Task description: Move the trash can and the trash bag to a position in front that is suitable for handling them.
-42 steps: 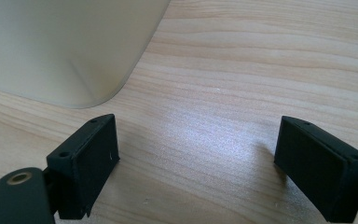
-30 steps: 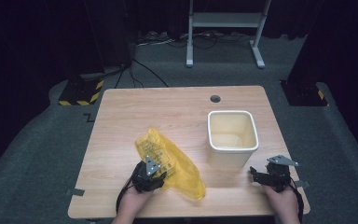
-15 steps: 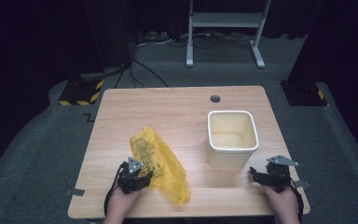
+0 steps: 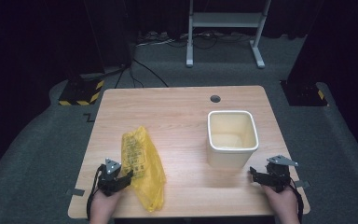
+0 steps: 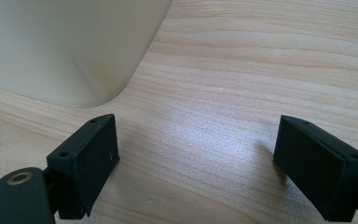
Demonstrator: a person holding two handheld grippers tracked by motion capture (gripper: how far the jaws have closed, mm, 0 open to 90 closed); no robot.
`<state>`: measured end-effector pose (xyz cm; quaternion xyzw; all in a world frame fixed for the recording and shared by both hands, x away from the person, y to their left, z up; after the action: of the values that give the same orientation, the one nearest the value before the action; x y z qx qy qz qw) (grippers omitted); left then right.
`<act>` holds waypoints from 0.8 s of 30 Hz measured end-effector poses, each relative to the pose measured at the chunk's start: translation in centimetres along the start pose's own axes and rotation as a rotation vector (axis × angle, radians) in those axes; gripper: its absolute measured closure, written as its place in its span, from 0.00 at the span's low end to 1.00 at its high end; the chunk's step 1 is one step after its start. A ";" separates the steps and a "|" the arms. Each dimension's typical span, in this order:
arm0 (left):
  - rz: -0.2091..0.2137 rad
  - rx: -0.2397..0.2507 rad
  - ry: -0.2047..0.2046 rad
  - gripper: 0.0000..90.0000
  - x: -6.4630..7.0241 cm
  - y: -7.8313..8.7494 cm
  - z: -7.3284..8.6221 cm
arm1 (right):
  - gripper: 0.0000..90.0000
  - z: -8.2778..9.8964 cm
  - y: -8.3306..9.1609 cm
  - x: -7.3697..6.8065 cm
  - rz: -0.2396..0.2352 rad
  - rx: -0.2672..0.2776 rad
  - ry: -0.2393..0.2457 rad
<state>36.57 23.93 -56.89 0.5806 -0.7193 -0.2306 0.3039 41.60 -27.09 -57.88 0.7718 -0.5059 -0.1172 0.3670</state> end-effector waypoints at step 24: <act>0.160 -0.096 -0.126 0.64 10.1 -1.3 1.8 | 0.15 0.0 0.0 -0.1 0.001 -0.001 -0.002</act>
<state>34.77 13.73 -57.32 0.4904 -0.7693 -0.2758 0.3027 41.59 -27.03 -57.88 0.7713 -0.5066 -0.1178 0.3668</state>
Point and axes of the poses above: each handheld gripper's, and its own axes: y roughly backward along the jaws, z roughly out of its underside, x roughly to its right, the point moved 8 cm from there along -y, roughly forward along the jaws, and after that the axes turned 14 degrees about y, right-handed, at the moved point
